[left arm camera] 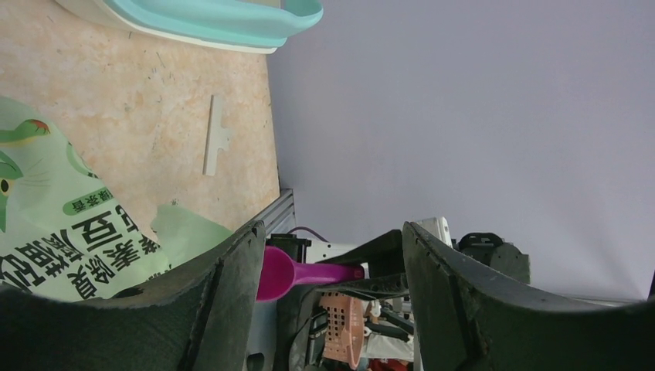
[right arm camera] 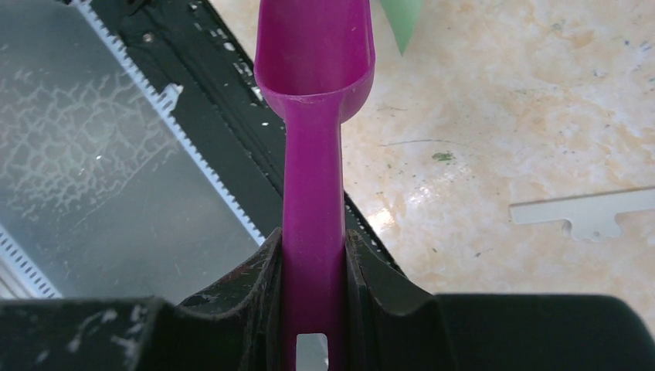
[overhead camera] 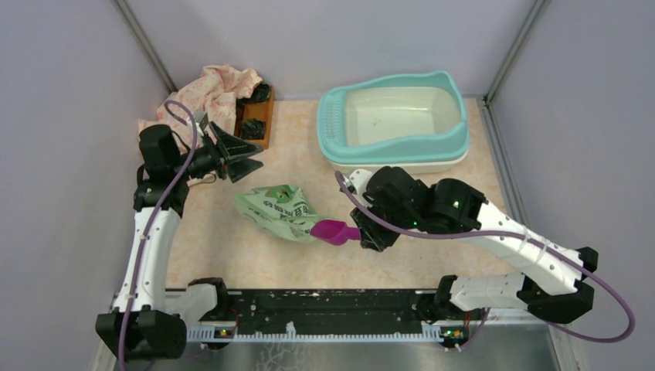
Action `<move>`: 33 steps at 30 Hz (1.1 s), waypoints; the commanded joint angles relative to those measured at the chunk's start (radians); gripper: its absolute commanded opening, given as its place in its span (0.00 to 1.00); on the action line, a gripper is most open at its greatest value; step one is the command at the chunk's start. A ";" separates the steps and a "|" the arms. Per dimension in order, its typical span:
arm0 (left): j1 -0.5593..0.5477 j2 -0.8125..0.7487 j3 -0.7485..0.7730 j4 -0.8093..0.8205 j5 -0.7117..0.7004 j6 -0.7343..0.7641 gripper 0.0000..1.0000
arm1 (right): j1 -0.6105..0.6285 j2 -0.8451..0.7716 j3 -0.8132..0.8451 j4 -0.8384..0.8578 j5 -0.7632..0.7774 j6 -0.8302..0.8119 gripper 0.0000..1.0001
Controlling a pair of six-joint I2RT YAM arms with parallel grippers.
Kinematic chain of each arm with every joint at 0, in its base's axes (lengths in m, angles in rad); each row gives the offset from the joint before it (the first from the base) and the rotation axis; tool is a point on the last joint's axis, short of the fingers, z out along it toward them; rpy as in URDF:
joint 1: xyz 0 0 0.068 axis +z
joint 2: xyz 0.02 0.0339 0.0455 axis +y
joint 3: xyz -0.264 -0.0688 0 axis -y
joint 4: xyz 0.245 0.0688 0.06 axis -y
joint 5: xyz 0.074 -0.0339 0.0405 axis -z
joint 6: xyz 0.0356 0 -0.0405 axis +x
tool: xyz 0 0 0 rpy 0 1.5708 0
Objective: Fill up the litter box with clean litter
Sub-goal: 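Scoop the cat litter from the cat litter bag.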
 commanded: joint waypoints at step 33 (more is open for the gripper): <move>0.017 -0.028 0.023 0.037 0.013 0.041 0.89 | 0.073 -0.045 -0.076 0.144 0.000 0.083 0.00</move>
